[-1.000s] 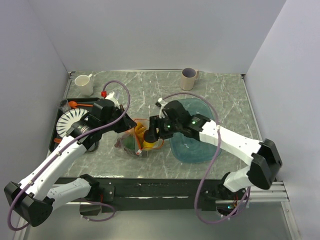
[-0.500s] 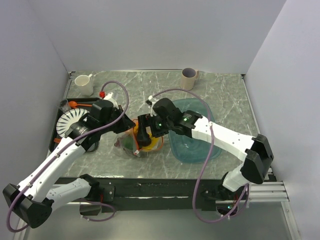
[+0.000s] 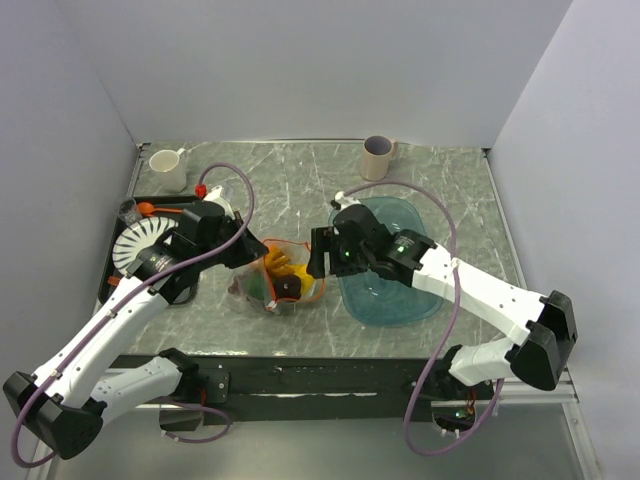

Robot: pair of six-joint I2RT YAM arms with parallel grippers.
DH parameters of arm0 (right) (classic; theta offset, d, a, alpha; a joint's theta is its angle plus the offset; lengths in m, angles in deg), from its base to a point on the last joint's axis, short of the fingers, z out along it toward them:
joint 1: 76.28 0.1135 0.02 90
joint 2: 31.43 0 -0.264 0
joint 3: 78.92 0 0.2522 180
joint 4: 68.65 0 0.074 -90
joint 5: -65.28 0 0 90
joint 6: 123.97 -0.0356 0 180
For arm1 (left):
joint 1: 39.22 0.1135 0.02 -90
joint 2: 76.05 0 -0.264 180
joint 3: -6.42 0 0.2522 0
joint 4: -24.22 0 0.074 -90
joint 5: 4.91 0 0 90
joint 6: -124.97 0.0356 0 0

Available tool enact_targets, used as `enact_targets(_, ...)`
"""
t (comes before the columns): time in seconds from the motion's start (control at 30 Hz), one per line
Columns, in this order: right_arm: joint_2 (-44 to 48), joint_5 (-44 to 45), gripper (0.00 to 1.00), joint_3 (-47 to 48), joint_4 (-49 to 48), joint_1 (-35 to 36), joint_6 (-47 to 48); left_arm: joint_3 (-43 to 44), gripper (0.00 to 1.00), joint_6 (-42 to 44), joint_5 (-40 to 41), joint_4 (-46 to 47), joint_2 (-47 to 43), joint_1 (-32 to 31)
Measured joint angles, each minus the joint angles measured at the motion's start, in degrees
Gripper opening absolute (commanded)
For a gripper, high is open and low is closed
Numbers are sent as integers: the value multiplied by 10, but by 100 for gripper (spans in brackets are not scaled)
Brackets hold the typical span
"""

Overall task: Place the food in the zip-top bag and seal the zipper
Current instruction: Place the fake fruit in the zipper food storage bag, then adjust the zipper food storage bag at the center of the board.

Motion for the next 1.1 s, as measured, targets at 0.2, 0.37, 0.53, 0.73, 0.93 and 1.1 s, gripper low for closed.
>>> enact_targets(0.2, -7, -23, 57, -51, -7, 0, -26, 0, 1, 0, 0, 0, 0, 0)
enact_targets(0.37, -20, -40, 51, -57, -22, 0, -31, 0, 1, 0, 0, -1, 0, 0)
enact_targets(0.53, -57, -47, 45, -56, -32, 0, -33, 0, 1, 0, 0, -1, 0, 0)
enact_targets(0.73, -73, -59, 0, -61, -43, 0, -50, 0, 2, 0, 0, -1, 0, 0)
enact_targets(0.93, -36, -92, 0, -61, -76, 1, -64, 3, 1, 10, -1, -4, 5, 0)
enact_targets(1.1, -16, -104, 0, -9, -91, 1, -64, 52, 1, 47, -19, -21, 54, 0)
